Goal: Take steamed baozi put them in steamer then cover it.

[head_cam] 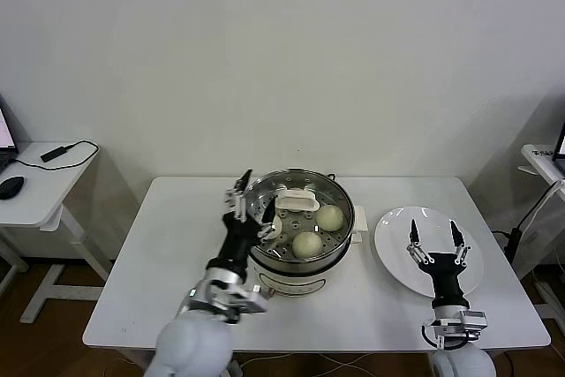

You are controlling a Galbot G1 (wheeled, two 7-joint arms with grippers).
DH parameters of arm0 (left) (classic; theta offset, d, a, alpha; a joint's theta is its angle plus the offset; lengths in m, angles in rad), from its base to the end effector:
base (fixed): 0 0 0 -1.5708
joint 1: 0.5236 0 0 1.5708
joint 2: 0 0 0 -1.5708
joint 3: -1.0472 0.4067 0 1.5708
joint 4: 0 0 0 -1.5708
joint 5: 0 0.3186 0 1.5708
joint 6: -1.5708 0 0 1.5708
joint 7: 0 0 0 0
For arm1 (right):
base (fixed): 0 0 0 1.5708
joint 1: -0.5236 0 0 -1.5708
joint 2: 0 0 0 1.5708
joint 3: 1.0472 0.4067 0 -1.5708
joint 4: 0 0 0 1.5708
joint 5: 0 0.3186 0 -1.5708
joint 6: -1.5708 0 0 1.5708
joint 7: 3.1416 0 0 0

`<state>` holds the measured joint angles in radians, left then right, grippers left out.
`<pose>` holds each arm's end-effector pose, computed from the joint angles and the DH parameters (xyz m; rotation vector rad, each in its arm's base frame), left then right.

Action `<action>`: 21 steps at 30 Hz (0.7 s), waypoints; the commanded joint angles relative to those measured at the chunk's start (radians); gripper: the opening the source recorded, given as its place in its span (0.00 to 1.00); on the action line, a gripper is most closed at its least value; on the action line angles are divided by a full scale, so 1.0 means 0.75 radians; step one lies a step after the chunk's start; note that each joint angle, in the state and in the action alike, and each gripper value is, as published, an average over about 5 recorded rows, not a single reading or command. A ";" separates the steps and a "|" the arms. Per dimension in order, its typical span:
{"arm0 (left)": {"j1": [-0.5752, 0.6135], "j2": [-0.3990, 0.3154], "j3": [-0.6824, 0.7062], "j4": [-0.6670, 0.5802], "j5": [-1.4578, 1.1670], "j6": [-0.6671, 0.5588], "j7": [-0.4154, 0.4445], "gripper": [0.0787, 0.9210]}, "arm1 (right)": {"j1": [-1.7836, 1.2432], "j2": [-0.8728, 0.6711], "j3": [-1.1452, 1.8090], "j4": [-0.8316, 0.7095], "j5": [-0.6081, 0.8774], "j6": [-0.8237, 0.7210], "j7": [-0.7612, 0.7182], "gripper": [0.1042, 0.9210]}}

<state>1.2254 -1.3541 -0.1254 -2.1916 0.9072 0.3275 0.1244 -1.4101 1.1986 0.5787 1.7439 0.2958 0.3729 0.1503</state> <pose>0.1929 -0.0505 -0.2764 0.2871 2.5945 1.3528 0.1788 -0.1440 -0.4118 0.1715 2.9388 -0.0875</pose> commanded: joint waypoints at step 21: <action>0.267 -0.006 -0.426 0.266 -1.277 -0.728 -0.109 0.88 | -0.065 -0.037 0.011 0.038 0.211 -0.146 -0.068 0.88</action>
<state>1.3941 -1.3579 -0.4005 -2.0296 0.0661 -0.1291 0.0488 -1.4544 1.1712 0.5870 1.7708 0.4340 0.2811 0.1064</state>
